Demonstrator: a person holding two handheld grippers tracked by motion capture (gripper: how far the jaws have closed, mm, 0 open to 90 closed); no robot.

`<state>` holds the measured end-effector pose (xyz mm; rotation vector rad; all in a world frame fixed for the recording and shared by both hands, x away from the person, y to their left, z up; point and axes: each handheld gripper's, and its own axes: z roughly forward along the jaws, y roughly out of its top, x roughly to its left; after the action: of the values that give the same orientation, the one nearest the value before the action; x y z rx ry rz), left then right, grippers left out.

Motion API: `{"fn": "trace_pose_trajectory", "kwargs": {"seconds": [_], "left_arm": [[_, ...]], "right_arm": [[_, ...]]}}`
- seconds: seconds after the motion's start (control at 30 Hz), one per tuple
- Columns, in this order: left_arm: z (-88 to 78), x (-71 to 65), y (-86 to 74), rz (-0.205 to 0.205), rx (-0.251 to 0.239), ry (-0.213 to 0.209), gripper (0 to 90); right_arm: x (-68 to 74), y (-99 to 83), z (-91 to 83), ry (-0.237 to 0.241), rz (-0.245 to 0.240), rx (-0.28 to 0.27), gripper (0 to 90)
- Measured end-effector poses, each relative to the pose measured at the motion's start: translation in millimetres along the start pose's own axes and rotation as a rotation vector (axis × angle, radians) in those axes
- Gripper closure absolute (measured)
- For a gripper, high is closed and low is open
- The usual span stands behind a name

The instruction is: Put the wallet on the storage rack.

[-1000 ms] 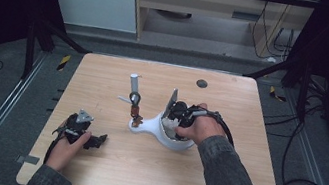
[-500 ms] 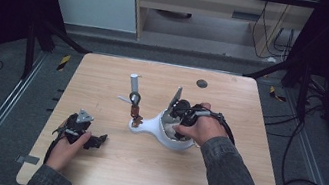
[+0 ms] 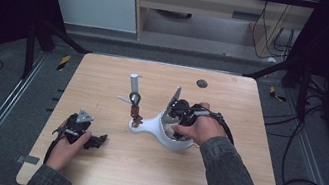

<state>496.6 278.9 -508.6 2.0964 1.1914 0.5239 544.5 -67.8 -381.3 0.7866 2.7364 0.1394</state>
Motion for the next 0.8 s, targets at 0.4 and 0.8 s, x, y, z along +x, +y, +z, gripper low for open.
{"fn": "trace_pose_trajectory", "kwargs": {"seconds": [0.4,0.8], "left_arm": [[0.1,0.0,0.0,0.000,-0.001,0.000,0.0],[0.0,-0.1,0.0,0.000,-0.001,0.000,0.0]], "right_arm": [[-0.4,-6.4,-4.3,0.001,0.024,-0.036,16.7],[-0.9,-11.5,-15.6,-0.008,0.035,-0.104,7.8]]}}
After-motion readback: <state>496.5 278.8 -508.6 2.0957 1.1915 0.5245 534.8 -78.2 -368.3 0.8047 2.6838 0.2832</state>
